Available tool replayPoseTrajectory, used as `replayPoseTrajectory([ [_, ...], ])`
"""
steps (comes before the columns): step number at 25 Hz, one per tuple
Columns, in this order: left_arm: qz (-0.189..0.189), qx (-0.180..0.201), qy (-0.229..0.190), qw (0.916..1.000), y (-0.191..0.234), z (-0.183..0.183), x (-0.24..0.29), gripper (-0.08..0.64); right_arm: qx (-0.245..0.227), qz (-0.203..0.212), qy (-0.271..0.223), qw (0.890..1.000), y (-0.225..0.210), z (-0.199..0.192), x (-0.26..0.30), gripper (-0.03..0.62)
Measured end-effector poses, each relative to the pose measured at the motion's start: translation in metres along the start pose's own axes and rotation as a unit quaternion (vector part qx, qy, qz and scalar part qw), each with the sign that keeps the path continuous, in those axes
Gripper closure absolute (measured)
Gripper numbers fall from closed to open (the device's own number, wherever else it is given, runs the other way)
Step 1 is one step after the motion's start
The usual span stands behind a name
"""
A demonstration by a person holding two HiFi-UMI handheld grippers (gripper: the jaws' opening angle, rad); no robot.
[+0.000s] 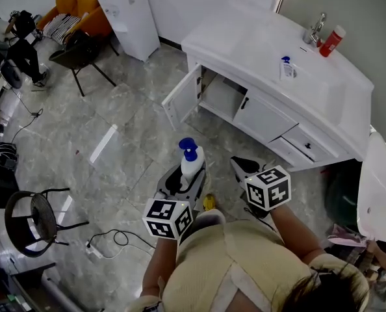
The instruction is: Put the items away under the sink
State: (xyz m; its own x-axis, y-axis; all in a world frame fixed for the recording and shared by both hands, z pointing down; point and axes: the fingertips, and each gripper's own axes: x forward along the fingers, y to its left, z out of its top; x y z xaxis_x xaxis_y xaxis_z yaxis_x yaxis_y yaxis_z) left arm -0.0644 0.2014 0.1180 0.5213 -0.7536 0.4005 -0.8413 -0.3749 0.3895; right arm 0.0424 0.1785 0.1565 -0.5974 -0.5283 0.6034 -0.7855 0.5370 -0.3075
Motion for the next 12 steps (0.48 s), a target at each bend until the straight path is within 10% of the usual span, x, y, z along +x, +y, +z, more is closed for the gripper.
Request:
replayPoseTrajectory([
  [12,-0.029,-0.005,0.012,0.9995,0.029,0.0,0.031,0.295,-0.013,-0.047,0.004,0.999,-0.013,0.018,0.023,0.568],
])
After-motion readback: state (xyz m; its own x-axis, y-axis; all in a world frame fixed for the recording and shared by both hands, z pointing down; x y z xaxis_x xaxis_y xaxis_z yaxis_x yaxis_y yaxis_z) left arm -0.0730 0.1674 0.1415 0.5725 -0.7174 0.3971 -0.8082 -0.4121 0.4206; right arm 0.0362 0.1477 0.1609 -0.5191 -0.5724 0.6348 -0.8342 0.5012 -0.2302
